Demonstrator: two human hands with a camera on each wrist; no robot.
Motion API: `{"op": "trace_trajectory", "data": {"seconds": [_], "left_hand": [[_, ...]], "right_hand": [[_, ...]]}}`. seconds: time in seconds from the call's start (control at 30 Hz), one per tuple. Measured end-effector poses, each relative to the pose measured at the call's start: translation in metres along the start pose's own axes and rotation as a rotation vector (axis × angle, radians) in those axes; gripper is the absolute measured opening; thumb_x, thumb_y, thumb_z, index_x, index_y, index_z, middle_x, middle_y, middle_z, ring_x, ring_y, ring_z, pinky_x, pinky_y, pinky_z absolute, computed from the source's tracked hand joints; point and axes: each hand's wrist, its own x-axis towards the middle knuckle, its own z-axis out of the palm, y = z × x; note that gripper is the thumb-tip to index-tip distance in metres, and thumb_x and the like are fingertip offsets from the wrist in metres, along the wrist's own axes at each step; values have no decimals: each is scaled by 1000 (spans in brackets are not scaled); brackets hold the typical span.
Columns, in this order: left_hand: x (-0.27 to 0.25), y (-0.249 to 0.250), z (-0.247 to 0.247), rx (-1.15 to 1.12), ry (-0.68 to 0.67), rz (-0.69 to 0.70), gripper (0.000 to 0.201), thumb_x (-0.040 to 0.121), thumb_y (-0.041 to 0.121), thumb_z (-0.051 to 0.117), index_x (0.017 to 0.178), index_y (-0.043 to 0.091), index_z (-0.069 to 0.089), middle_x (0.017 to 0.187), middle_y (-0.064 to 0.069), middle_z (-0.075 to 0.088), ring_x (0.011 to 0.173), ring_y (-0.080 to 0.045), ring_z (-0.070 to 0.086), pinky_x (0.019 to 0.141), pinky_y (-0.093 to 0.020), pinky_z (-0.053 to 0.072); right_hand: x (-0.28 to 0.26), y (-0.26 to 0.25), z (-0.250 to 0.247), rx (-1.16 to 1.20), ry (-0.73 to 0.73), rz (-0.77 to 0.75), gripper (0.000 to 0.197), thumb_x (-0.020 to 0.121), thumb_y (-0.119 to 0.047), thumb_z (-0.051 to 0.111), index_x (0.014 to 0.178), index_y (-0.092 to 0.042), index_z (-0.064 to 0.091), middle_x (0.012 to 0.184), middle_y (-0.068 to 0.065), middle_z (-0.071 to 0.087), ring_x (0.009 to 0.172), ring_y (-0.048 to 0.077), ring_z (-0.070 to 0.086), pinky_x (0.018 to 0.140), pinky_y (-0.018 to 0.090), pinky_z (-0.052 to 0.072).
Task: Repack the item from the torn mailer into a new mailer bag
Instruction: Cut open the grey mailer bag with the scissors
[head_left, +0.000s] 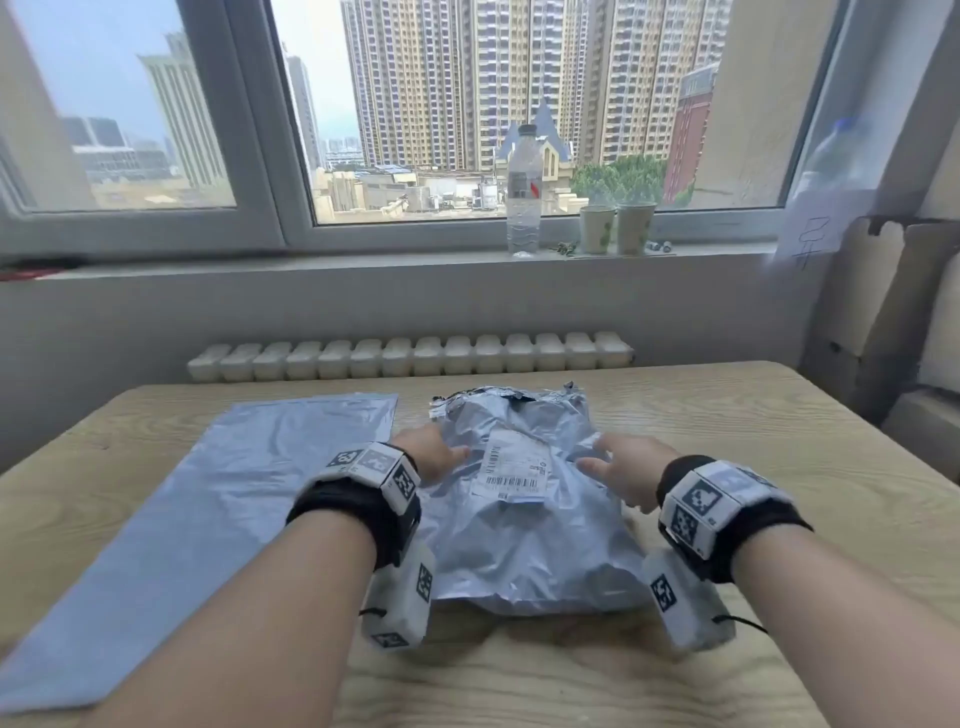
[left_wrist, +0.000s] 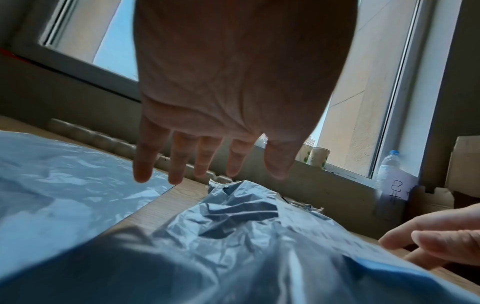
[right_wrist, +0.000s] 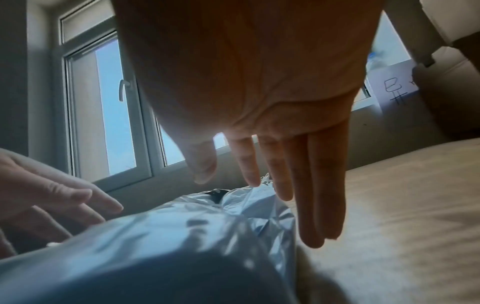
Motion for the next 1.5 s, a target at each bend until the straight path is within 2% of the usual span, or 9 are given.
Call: {"op": "trace_trajectory", "data": {"seconds": [0.1, 0.23, 0.47, 0.77, 0.97, 1.1, 1.17, 1.3, 1.5], "left_hand": [[-8, -6, 12, 7, -56, -11, 63, 98, 46, 42, 148, 9, 30, 141, -13, 51, 124, -27, 53, 105, -39, 42], [-24, -4, 26, -48, -108, 39, 77, 88, 54, 46, 152, 17, 25, 153, -2, 38, 135, -22, 43, 113, -37, 33], [-30, 16, 42, -39, -61, 44, 78, 86, 63, 51, 148, 19, 36, 149, -4, 44, 136, -23, 42, 112, -36, 34], [-24, 41, 50, -11, -135, 1, 94, 65, 76, 64, 136, 16, 47, 132, -4, 58, 113, -23, 58, 92, -31, 49], [-18, 46, 39, -133, -134, 41, 41, 65, 42, 81, 91, 14, 65, 88, -1, 68, 84, -17, 66, 66, -26, 51], [-22, 51, 30, -119, -50, 61, 39, 66, 20, 79, 100, 10, 64, 90, -3, 65, 84, -19, 62, 72, -30, 52], [-22, 53, 27, -98, -31, 80, 40, 66, 17, 77, 102, 12, 60, 94, -4, 64, 88, -20, 61, 74, -31, 51], [-22, 56, 22, -71, -8, 118, 34, 74, 11, 71, 105, 12, 57, 100, -6, 61, 92, -21, 57, 78, -32, 50], [-26, 52, 18, -107, 114, 197, 30, 82, -2, 49, 105, 16, 53, 118, -4, 60, 108, -21, 56, 94, -32, 47]], "right_hand": [[-19, -2, 8, -1, -52, -27, 48, 97, -39, 46, 141, -20, 42, 136, 7, 54, 91, 13, 57, 60, 15, 37], [-36, 2, 23, 6, -45, 3, 45, 93, -37, 55, 133, -18, 50, 131, 5, 57, 114, 21, 56, 87, 28, 45], [-49, 11, 35, 122, -34, -73, 30, 86, -14, 66, 115, -20, 69, 80, -12, 53, 71, 3, 51, 56, 11, 38], [-40, 16, 30, 275, -256, -155, 22, 88, -15, 63, 108, -18, 72, 75, -4, 71, 66, 6, 67, 65, 22, 55], [-18, 34, 28, 325, 25, 43, 14, 89, -20, 61, 79, -13, 67, 78, 7, 70, 71, 19, 67, 61, 29, 57], [-11, 43, 20, 255, 220, 147, 10, 86, -21, 61, 76, -19, 60, 80, 2, 64, 75, 18, 62, 67, 30, 53], [-8, 50, 15, 222, 324, 215, 2, 83, -20, 59, 83, -21, 60, 93, 3, 63, 85, 20, 60, 77, 31, 51], [-5, 65, 12, 232, 302, 317, 38, 85, -28, 58, 122, -19, 56, 126, 9, 54, 116, 27, 52, 98, 35, 43], [-8, 76, 17, 279, 225, 380, 56, 90, -54, 49, 128, -13, 54, 128, 11, 59, 114, 30, 56, 92, 35, 44]]}}
